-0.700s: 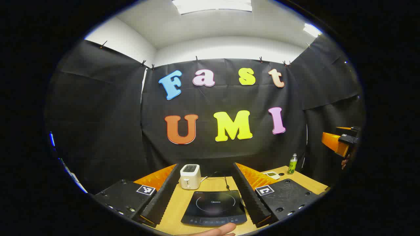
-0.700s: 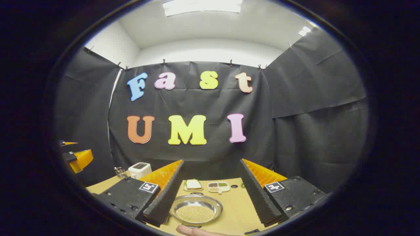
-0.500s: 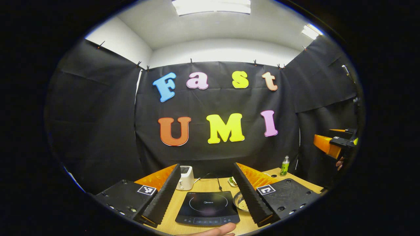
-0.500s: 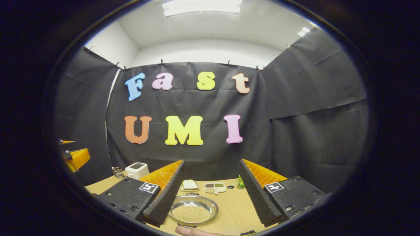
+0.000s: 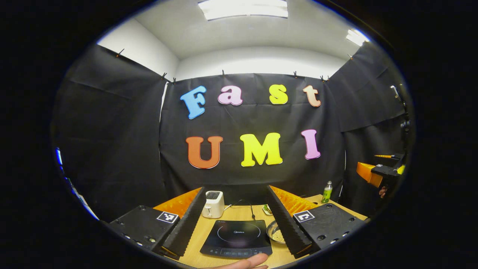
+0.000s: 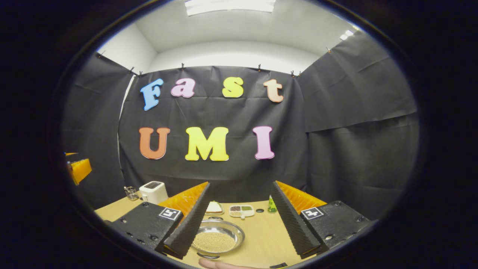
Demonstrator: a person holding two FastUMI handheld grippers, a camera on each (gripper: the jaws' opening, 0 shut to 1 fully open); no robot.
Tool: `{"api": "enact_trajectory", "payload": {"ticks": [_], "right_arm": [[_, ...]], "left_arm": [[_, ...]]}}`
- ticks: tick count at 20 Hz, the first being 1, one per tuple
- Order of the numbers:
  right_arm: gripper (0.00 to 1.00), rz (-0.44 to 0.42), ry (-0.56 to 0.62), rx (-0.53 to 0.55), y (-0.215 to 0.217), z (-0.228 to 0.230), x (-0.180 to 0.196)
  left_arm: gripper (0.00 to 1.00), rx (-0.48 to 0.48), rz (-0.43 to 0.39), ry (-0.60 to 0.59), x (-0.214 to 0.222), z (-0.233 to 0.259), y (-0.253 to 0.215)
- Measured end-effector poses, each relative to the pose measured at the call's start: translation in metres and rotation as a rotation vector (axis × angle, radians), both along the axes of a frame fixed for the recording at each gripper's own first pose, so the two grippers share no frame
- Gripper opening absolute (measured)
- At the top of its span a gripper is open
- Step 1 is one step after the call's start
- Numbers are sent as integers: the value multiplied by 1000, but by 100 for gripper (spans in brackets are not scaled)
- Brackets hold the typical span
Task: First push the handle of the pot to place it horizontally, then grasp the pot with both hands and set it on the induction cooktop.
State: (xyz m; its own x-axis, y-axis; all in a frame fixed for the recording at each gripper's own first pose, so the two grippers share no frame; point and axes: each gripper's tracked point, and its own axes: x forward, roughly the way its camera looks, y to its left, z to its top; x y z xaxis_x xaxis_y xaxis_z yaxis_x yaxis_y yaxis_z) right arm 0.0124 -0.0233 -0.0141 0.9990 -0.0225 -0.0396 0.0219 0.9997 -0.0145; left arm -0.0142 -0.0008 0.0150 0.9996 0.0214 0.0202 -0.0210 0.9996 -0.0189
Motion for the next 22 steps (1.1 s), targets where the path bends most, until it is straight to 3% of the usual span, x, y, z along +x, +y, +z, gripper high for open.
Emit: {"api": "enact_trajectory", "payload": {"ticks": [8,13,17,22], "right_arm": [[99,6,42,-2,6,-18,18],[99,29,166,4,21,-61,35],[82,63,300,17,36,-104,45],[29,151,497,39,66,-161,51]], "left_arm": [[96,-4,-23,20,5,-8,0],[96,-5,-32,14,-1,-8,-3],[96,-8,-26,2,-8,-5,0],[96,-17,-21,-3,-12,-5,6]]}}
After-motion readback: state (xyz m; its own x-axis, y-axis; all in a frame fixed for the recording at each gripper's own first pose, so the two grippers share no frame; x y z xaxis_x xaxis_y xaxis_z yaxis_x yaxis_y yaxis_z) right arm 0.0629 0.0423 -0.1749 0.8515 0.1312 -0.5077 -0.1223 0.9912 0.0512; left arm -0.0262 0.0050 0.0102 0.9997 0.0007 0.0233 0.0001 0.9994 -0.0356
